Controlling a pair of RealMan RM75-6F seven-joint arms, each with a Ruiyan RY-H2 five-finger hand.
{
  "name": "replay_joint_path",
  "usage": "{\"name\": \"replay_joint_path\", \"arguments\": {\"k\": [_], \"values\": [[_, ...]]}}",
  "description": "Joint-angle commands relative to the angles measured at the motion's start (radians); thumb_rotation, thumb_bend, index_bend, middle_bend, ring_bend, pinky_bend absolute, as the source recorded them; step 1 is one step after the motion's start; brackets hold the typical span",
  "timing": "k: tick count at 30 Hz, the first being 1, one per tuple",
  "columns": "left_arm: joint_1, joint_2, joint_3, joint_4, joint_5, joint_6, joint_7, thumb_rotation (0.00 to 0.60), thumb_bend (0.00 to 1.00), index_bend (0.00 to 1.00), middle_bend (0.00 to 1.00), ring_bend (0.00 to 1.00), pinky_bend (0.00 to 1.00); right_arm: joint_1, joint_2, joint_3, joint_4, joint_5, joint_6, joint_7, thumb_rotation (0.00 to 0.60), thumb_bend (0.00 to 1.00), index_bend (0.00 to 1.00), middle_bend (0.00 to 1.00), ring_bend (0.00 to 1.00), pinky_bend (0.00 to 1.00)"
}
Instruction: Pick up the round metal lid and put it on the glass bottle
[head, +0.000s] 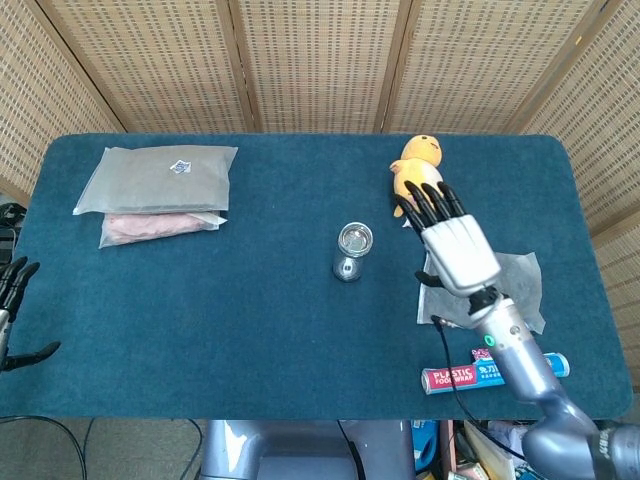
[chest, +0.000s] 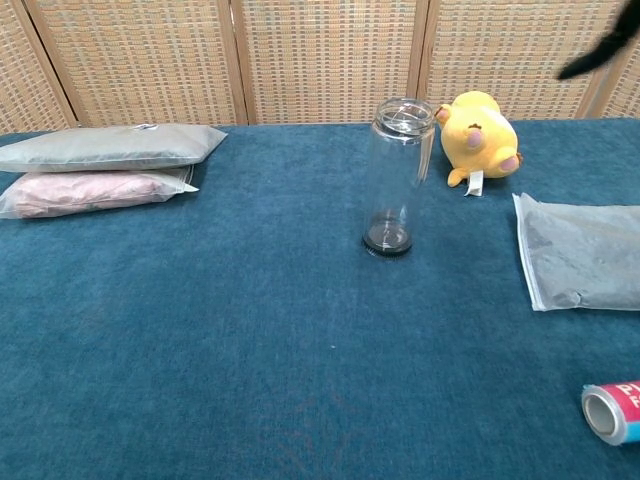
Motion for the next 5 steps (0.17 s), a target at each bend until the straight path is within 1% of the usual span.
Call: {"name": "replay_joint_path", "arguments": {"k": [1, 5], "values": [[-0.003, -0.012, 0.004, 0.006, 0.010, -0.002, 0.015, 0.600, 0.02, 0.00, 0.00, 0.00, 0.00, -0.225, 0.004, -0.148, 0.085, -0.292, 0.200, 0.158, 0.600, 0.00, 0.00, 0.00, 0.00, 0.00], [-0.002, -0.023, 0.010, 0.007, 0.025, 0.005, 0.032, 0.600, 0.02, 0.00, 0.00, 0.00, 0.00, -0.320, -0.043, -0.197, 0.165, -0.383, 0.273, 0.171, 0.600, 0.00, 0.00, 0.00, 0.00, 0.00]]}}
